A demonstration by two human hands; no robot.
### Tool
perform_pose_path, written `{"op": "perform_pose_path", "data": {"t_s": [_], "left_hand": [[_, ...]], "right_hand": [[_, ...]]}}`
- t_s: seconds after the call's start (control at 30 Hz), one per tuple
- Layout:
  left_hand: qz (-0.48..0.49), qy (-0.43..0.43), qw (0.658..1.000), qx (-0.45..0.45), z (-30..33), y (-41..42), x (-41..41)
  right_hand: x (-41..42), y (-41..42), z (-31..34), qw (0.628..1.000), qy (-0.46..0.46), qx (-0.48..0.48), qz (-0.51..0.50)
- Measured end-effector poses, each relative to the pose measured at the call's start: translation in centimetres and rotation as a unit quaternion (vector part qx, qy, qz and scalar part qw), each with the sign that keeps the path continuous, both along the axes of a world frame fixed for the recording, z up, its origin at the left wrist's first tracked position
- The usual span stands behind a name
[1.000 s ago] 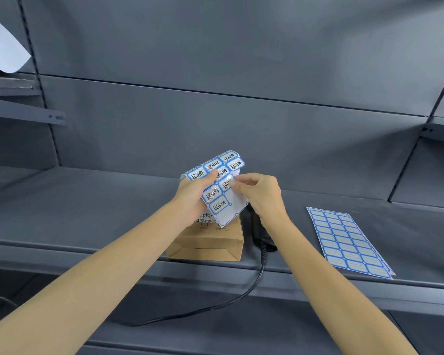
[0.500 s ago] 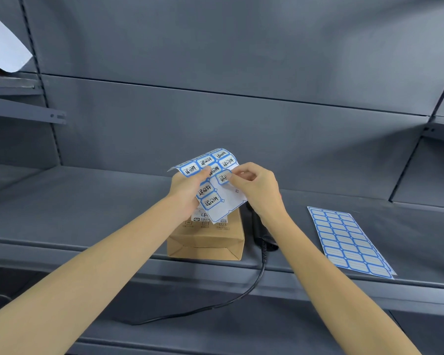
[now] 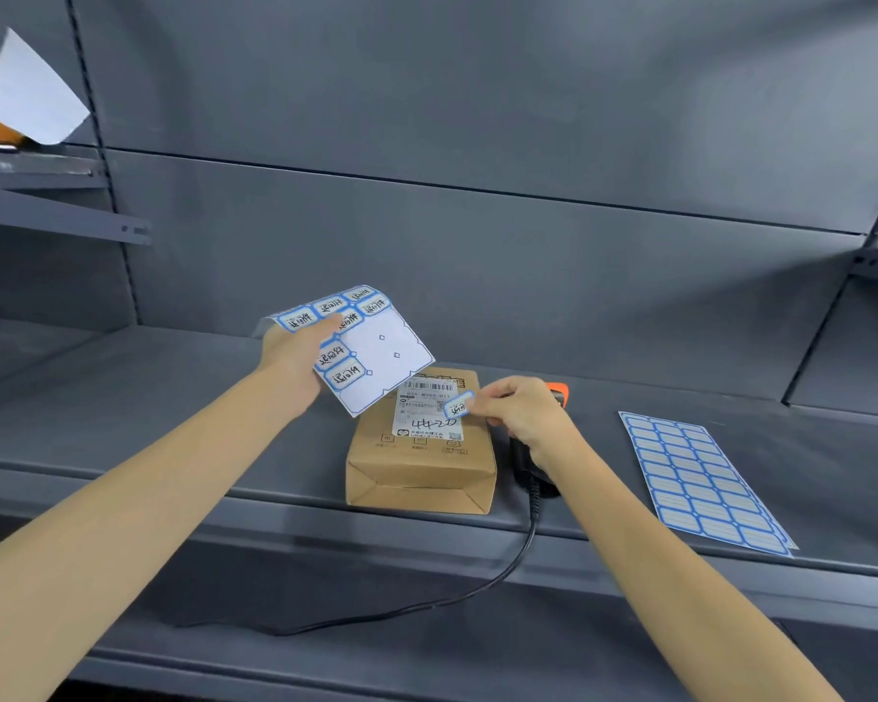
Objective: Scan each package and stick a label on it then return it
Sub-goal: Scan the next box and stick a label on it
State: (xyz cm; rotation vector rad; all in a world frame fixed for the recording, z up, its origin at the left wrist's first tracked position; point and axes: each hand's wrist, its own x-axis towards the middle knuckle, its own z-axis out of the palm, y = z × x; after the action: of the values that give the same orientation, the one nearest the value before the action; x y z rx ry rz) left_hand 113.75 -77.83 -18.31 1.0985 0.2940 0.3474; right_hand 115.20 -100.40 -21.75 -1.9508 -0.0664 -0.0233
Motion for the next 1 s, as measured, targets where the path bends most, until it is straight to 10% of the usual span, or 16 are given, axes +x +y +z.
{"op": "perform_pose_path", "data": {"t_s": [0.5, 1.0], "left_hand": [[-0.028, -0.004, 1.000, 0.007, -0.2, 0.0, -0.6], [-0.043, -0.003, 0.999, 0.007, -0.5, 0.3, -0.8]], "right_hand": [[0.8, 1.6, -0.3, 0.919, -0.108, -0.378, -0.028], [0.2, -0.4, 0.7, 0.890, -0.059, -0.440, 0.110]]}}
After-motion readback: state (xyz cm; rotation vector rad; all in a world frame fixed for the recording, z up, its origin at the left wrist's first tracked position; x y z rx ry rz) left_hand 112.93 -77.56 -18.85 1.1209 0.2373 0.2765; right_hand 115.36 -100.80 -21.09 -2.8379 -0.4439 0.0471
